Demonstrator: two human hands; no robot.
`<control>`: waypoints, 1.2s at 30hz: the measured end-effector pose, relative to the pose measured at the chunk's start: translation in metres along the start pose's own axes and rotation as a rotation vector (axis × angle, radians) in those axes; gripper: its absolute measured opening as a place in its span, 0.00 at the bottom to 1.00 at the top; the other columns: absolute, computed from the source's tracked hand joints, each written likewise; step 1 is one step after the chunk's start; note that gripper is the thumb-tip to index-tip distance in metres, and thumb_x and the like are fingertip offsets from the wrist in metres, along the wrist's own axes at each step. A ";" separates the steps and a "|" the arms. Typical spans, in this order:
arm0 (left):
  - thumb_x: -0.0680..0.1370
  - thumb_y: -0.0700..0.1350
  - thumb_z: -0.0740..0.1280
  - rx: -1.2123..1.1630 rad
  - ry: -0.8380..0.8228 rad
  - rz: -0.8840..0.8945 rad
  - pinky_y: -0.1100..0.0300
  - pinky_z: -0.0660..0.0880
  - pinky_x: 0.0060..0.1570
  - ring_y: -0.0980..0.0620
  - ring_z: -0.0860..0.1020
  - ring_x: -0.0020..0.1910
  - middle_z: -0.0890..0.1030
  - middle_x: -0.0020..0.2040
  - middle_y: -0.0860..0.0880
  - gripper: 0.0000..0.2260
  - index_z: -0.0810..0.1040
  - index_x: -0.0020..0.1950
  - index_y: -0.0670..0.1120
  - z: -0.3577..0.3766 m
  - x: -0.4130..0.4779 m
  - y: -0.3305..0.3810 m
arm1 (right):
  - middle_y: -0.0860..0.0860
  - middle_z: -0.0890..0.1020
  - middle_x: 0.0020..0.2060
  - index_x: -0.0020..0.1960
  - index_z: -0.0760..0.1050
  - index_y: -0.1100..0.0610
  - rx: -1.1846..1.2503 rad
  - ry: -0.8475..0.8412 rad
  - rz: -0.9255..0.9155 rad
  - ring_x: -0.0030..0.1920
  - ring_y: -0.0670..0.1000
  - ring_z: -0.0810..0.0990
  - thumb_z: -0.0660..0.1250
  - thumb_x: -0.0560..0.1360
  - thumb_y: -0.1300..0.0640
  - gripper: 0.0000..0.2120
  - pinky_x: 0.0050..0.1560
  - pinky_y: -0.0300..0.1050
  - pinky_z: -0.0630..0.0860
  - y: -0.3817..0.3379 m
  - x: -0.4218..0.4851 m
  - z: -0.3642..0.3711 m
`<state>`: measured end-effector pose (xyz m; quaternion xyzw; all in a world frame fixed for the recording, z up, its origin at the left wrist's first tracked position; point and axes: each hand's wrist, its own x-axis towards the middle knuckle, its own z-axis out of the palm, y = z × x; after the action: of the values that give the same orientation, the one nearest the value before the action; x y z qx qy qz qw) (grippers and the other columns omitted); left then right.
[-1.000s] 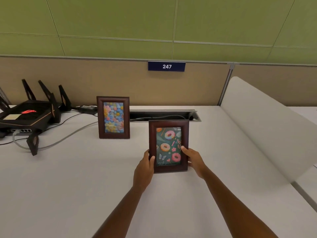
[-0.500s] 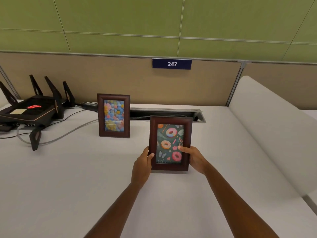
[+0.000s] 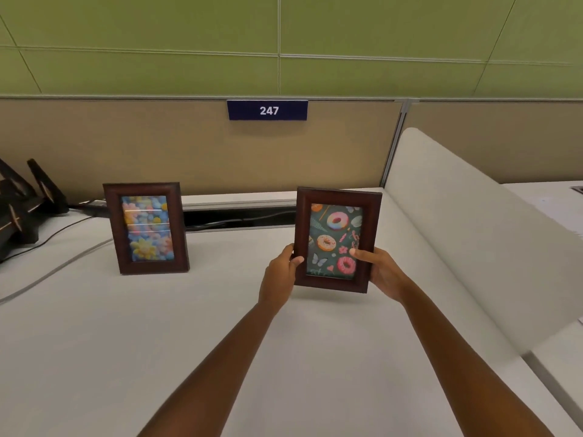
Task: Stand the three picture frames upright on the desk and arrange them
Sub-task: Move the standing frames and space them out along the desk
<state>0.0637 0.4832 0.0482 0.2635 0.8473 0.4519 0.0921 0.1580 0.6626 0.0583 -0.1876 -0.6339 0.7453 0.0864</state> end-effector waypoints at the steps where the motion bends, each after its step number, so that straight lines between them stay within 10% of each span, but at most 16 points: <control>1: 0.80 0.45 0.56 -0.006 -0.023 0.001 0.51 0.74 0.60 0.41 0.76 0.62 0.77 0.64 0.42 0.17 0.67 0.67 0.40 0.006 0.008 0.005 | 0.57 0.79 0.57 0.62 0.70 0.59 -0.001 0.012 0.001 0.56 0.58 0.78 0.63 0.73 0.60 0.17 0.57 0.54 0.74 -0.002 0.003 -0.009; 36: 0.79 0.44 0.58 -0.153 -0.131 -0.012 0.48 0.77 0.57 0.41 0.77 0.59 0.77 0.61 0.38 0.17 0.66 0.67 0.40 0.086 0.108 0.018 | 0.50 0.82 0.48 0.52 0.74 0.53 -0.002 0.140 0.067 0.49 0.51 0.81 0.64 0.73 0.57 0.08 0.46 0.45 0.80 0.005 0.093 -0.101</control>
<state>0.0131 0.6097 0.0222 0.2796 0.8040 0.4966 0.1698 0.1128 0.7883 0.0252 -0.2603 -0.6206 0.7321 0.1054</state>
